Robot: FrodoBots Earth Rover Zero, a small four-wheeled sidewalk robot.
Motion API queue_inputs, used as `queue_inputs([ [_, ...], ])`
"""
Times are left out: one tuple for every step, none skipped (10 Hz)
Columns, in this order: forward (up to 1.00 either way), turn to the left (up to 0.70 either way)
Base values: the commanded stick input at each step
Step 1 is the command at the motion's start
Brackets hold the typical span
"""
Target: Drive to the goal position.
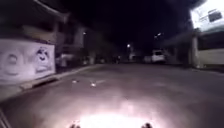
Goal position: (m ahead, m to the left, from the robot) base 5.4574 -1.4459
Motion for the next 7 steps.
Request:
queue_inputs([
  [0.85, 0.0],
  [0.85, 0.0],
  [0.85, 0.0],
  [0.85, 0.0],
  [0.85, 0.0],
  [0.85, 0.0],
  [0.85, 0.0],
])
